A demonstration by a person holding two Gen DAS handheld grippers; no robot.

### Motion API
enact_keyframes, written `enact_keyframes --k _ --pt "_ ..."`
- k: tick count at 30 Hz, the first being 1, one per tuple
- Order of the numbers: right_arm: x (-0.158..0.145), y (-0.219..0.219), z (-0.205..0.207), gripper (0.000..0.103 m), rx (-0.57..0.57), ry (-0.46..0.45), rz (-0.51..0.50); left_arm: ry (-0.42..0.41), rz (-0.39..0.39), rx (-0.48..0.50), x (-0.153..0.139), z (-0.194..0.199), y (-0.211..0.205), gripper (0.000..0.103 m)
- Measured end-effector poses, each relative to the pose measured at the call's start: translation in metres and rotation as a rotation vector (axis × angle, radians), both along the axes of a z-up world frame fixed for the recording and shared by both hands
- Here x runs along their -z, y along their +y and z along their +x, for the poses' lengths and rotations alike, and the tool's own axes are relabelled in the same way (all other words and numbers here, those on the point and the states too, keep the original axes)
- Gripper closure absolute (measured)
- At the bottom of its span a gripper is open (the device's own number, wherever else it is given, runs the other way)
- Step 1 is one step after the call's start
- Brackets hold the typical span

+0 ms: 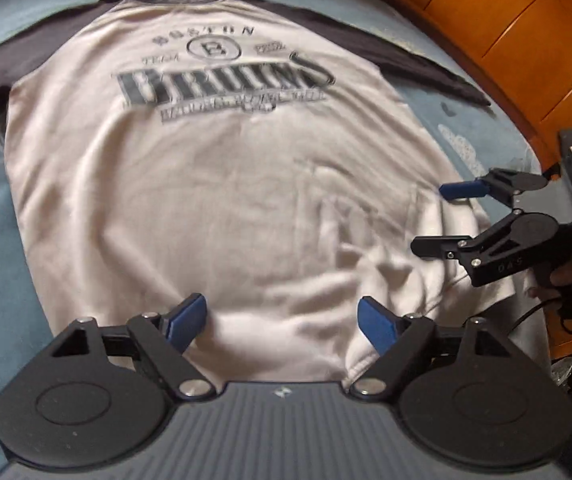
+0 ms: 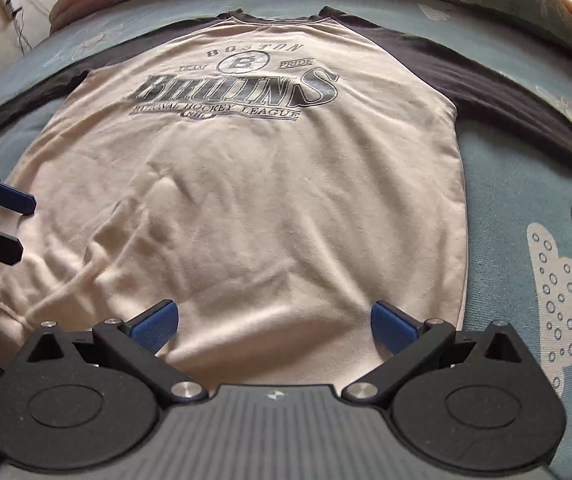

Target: Fold clothes

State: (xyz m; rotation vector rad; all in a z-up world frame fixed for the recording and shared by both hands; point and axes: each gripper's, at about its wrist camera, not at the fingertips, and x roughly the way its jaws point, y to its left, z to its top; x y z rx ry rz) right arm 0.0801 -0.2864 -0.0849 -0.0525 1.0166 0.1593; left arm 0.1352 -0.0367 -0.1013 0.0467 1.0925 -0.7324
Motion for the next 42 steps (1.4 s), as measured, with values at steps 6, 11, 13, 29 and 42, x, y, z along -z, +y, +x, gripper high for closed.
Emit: enact_keyframes --k 6,11,13,29,42 --pt "0.001 -0.005 -0.021 0.0 -0.025 -0.029 -0.009 0.073 -0.029 0.055 -0.003 -0.043 -0.005 0.009" --pt "-0.018 -0.007 -0.024 0.0 -0.003 -0.05 0.082 -0.047 -0.01 -0.069 -0.04 -0.039 0.012 0.009" --pt "-0.029 0.002 -0.02 0.0 -0.018 -0.103 0.1 -0.098 0.006 -0.141 -0.055 -0.032 0.022 0.009" --pt "0.006 0.105 0.01 0.0 -0.261 -0.111 -0.018 -0.118 0.039 -0.36 -0.058 -0.027 0.074 0.009" --pt "-0.033 0.093 0.033 0.0 -0.188 -0.174 0.056 -0.127 0.017 -0.429 -0.053 0.018 0.077 0.009"
